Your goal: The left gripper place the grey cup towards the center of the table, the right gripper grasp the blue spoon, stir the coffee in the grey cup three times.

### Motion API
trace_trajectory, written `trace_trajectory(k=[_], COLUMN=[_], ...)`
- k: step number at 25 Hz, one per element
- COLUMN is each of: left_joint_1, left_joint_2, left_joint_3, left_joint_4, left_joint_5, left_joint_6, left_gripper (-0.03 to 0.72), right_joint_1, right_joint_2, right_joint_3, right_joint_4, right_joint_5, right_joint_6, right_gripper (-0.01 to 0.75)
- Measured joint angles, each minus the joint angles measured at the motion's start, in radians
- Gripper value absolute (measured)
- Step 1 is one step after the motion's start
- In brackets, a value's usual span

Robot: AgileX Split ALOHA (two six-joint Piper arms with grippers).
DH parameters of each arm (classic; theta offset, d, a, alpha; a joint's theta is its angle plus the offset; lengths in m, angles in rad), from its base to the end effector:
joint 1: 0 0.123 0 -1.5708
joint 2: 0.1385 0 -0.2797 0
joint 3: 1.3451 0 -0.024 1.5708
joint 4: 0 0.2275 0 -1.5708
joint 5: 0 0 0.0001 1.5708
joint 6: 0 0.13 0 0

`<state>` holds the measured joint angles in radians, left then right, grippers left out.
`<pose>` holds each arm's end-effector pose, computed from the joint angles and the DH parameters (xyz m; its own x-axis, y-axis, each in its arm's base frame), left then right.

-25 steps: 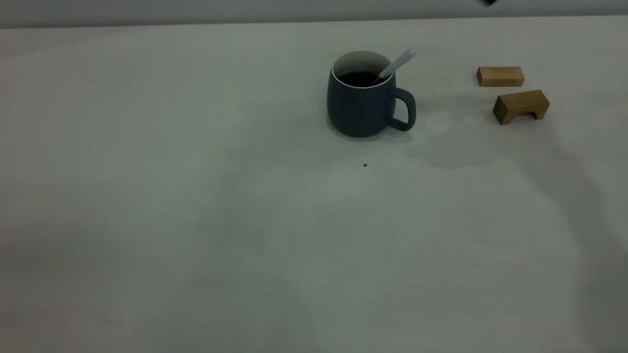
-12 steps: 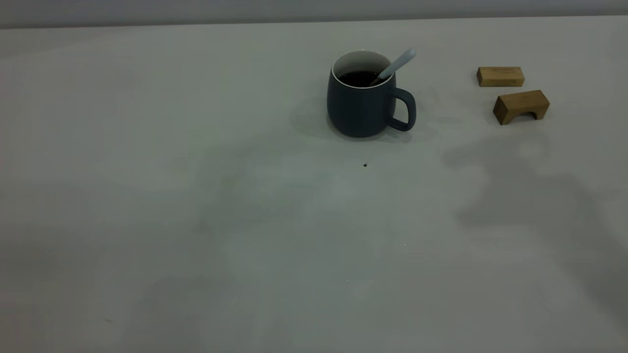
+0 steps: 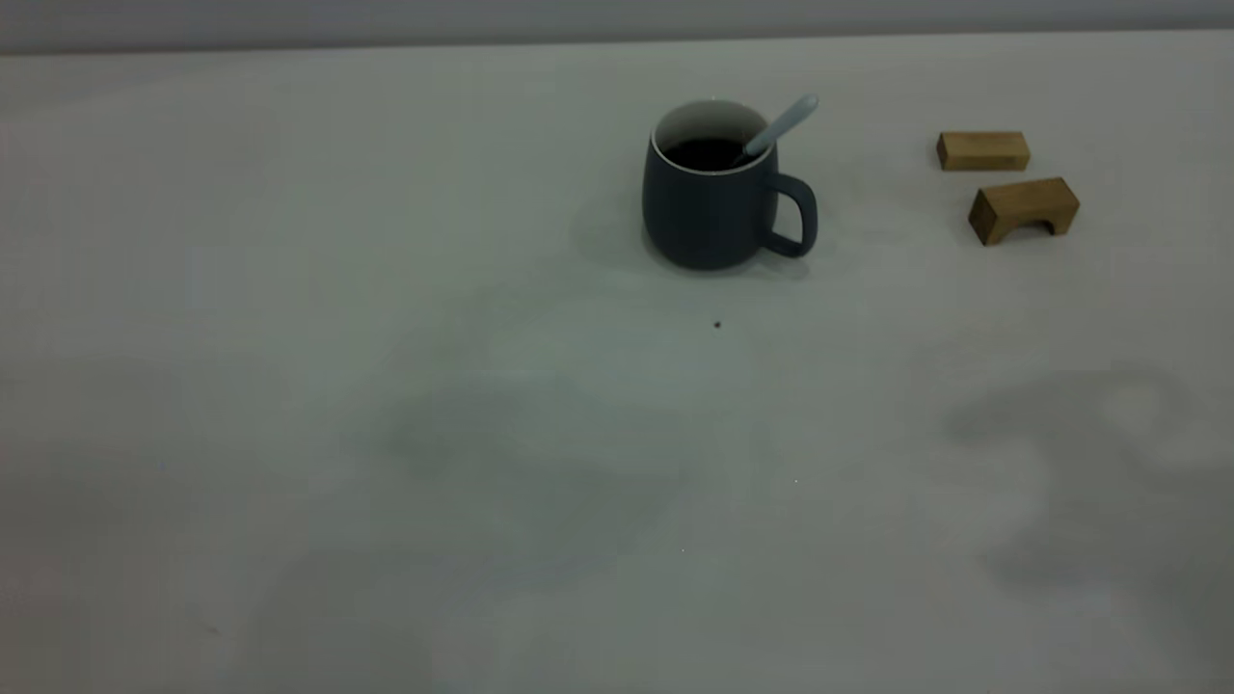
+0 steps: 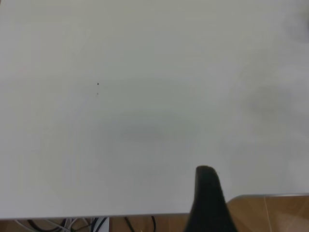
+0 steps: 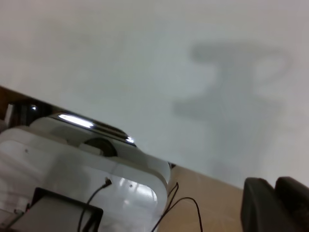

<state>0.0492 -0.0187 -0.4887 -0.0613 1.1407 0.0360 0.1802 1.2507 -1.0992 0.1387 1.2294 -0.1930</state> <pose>0.0086 -0.0068 0.2363 -0.5181 -0.0151 -0.8552 0.0038 0.9998 -0.0200 0.2071 0.0549 0.2835 -0.9043 -0.3117 -0.2918 -0.3487 0.9335 0.0835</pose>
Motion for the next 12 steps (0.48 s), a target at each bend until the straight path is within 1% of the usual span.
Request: trace_trajectory(k=[4, 8, 12], left_joint_1=[0.000, 0.000, 0.000], left_joint_2=[0.000, 0.000, 0.000], left_joint_3=[0.000, 0.000, 0.000], left_joint_4=[0.000, 0.000, 0.000], left_joint_5=[0.000, 0.000, 0.000], left_joint_6=[0.000, 0.000, 0.000], left_gripper=[0.585, 0.585, 0.585], right_joint_1=[0.000, 0.000, -0.006], right_joint_2=[-0.188, -0.450, -0.708], right_joint_3=[0.093, 0.165, 0.224], right_joint_4=[0.003, 0.021, 0.021], right_joint_5=[0.000, -0.036, -0.028], right_joint_6=[0.000, 0.000, 0.000], right_gripper=[0.082, 0.088, 0.094])
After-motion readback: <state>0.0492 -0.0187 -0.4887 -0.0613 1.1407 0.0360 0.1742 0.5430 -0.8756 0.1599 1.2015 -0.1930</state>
